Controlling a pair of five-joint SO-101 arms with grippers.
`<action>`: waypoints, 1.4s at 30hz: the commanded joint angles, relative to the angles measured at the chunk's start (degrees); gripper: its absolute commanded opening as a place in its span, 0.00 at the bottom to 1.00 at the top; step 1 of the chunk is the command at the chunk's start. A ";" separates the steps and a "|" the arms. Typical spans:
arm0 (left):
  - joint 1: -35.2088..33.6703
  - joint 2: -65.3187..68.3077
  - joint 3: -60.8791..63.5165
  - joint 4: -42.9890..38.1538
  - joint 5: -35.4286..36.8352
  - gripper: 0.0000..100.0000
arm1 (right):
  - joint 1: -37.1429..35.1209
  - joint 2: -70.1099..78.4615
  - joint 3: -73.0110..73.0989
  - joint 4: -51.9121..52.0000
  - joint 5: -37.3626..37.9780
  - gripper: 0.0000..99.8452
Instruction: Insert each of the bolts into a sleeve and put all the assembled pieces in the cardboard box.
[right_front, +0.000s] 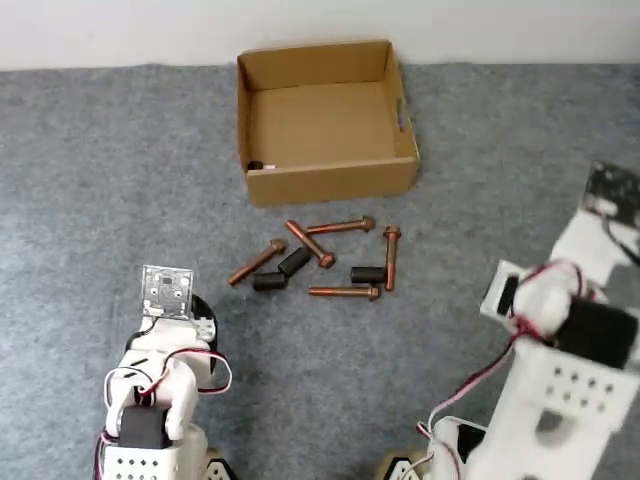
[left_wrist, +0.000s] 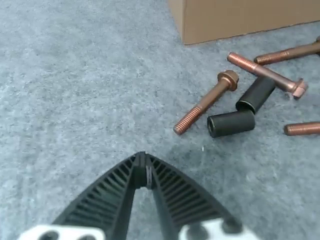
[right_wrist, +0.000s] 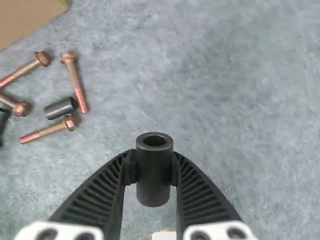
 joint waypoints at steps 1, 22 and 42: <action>-1.41 -0.26 -2.33 -4.92 0.00 0.01 | 3.03 -6.73 2.55 2.24 -0.53 0.01; -1.58 66.46 -61.41 17.23 -11.78 0.12 | 4.79 -22.81 16.88 1.71 -0.97 0.01; 6.86 113.14 -102.55 28.84 -24.00 0.16 | 4.79 -22.99 16.97 1.71 -4.04 0.01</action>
